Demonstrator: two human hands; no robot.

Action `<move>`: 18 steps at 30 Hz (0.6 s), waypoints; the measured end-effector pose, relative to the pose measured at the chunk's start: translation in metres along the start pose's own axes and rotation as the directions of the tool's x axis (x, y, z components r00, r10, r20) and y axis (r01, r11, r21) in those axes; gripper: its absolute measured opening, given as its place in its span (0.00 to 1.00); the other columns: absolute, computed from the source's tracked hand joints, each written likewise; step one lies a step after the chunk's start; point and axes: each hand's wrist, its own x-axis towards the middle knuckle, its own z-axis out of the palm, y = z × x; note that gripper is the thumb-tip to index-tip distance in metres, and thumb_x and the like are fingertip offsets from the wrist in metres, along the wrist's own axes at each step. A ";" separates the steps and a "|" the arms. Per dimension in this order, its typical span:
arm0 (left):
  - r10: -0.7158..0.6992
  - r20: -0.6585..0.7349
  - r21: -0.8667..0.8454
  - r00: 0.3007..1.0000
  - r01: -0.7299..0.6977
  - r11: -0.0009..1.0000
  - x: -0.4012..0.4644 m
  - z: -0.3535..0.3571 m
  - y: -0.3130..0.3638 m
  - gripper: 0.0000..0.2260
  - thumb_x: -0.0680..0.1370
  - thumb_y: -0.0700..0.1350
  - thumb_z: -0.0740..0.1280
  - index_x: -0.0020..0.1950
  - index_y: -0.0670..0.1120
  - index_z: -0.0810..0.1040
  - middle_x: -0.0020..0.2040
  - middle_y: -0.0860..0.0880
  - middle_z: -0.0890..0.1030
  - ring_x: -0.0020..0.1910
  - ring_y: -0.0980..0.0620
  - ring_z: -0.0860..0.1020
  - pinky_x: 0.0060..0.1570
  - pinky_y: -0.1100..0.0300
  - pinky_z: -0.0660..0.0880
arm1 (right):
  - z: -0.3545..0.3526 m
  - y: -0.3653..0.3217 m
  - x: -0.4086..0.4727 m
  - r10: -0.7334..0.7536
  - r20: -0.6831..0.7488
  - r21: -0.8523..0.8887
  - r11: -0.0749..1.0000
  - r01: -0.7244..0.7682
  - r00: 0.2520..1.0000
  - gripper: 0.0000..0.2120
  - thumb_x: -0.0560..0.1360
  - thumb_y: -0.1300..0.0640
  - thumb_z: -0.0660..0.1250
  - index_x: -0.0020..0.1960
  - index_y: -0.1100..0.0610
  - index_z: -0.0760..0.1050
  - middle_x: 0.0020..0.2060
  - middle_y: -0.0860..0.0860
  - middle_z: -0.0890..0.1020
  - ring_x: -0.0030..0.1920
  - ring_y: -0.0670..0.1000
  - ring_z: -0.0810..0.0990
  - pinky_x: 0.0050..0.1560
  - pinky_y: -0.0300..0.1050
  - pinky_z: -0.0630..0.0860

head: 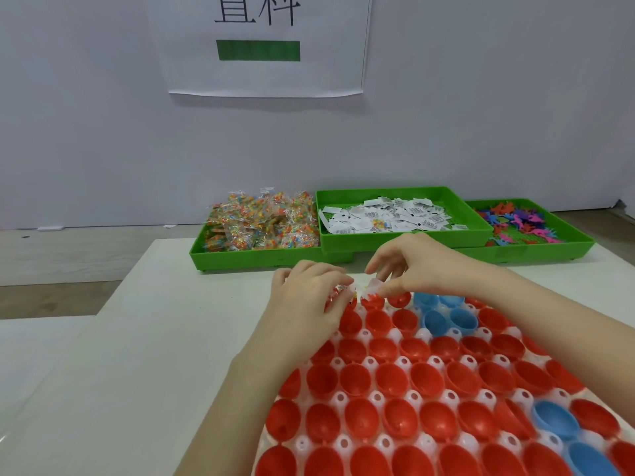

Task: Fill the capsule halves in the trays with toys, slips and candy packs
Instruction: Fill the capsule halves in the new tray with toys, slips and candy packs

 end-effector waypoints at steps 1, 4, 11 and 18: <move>-0.005 -0.001 0.002 1.000 0.005 1.000 0.000 0.000 0.000 0.11 0.79 0.53 0.59 0.58 0.56 0.77 0.60 0.62 0.74 0.62 0.61 0.65 0.50 0.65 0.50 | 0.001 0.000 0.000 -0.008 -0.010 -0.020 1.000 0.008 1.000 0.11 0.67 0.61 0.73 0.47 0.51 0.78 0.35 0.42 0.79 0.31 0.34 0.76 0.34 0.26 0.73; -0.035 -0.029 -0.004 0.999 0.034 0.999 0.001 -0.001 -0.002 0.10 0.78 0.52 0.60 0.55 0.56 0.79 0.57 0.61 0.76 0.61 0.61 0.65 0.50 0.63 0.50 | 0.003 -0.002 0.002 -0.013 -0.026 -0.072 0.997 0.011 1.000 0.10 0.67 0.62 0.71 0.46 0.51 0.79 0.37 0.46 0.80 0.32 0.36 0.75 0.32 0.24 0.70; -0.100 -0.293 -0.134 0.951 0.062 0.989 0.000 -0.019 -0.007 0.05 0.76 0.46 0.67 0.46 0.51 0.83 0.46 0.61 0.78 0.55 0.56 0.74 0.51 0.61 0.54 | 0.001 -0.005 0.000 0.040 -0.004 -0.195 0.980 -0.040 0.999 0.19 0.67 0.55 0.70 0.57 0.48 0.76 0.39 0.41 0.79 0.34 0.37 0.73 0.40 0.37 0.71; -0.271 -0.445 -0.469 0.854 0.035 0.883 0.000 -0.040 -0.012 0.11 0.74 0.39 0.68 0.40 0.57 0.78 0.42 0.60 0.80 0.43 0.69 0.76 0.48 0.72 0.70 | -0.007 -0.006 -0.011 0.050 -0.022 -0.235 0.971 -0.053 0.999 0.25 0.65 0.37 0.69 0.59 0.45 0.73 0.43 0.39 0.81 0.42 0.37 0.76 0.43 0.38 0.70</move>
